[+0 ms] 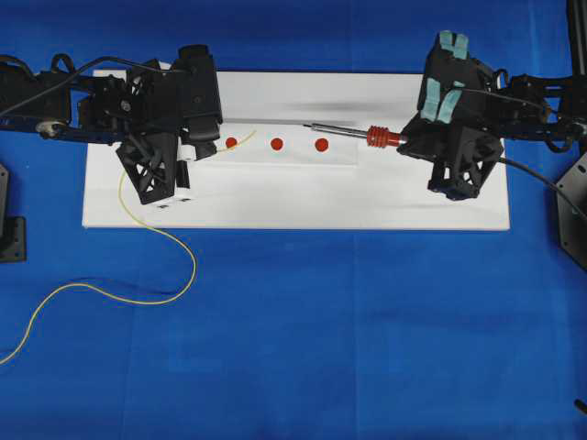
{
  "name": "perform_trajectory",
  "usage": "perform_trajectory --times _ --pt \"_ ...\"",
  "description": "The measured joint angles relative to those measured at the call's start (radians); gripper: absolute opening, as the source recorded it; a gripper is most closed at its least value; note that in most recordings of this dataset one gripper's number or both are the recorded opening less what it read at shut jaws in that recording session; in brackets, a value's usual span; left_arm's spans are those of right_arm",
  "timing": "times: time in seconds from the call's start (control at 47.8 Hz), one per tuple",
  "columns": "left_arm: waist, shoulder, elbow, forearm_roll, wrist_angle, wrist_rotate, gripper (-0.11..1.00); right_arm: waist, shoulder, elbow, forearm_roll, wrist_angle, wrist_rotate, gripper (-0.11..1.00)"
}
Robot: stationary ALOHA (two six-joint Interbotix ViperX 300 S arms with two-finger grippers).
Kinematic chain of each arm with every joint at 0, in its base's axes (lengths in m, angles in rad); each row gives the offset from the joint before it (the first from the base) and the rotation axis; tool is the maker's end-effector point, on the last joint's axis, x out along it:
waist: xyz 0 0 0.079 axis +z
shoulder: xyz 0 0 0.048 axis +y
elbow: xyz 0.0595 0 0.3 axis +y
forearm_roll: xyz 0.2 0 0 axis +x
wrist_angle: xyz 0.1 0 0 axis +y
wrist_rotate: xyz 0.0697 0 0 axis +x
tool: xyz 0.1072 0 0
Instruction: Touch the tip of the soldering iron to the tip of the solder at the mark.
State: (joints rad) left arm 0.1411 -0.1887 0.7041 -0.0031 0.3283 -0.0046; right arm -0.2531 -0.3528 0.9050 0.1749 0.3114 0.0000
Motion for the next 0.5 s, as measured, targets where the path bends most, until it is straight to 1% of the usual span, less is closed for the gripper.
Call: perform_trajectory --times 0.209,0.314,0.503 --pt "0.002 -0.006 0.011 0.002 0.012 -0.006 0.01 0.000 0.026 -0.020 0.000 0.011 0.002 0.06" --pt "0.000 -0.025 0.041 0.002 0.020 -0.014 0.01 0.000 0.038 -0.031 0.000 0.012 0.000 0.06" --pt "0.000 -0.080 0.115 0.000 0.017 -0.061 0.01 0.000 0.054 -0.041 0.000 0.011 0.000 0.06"
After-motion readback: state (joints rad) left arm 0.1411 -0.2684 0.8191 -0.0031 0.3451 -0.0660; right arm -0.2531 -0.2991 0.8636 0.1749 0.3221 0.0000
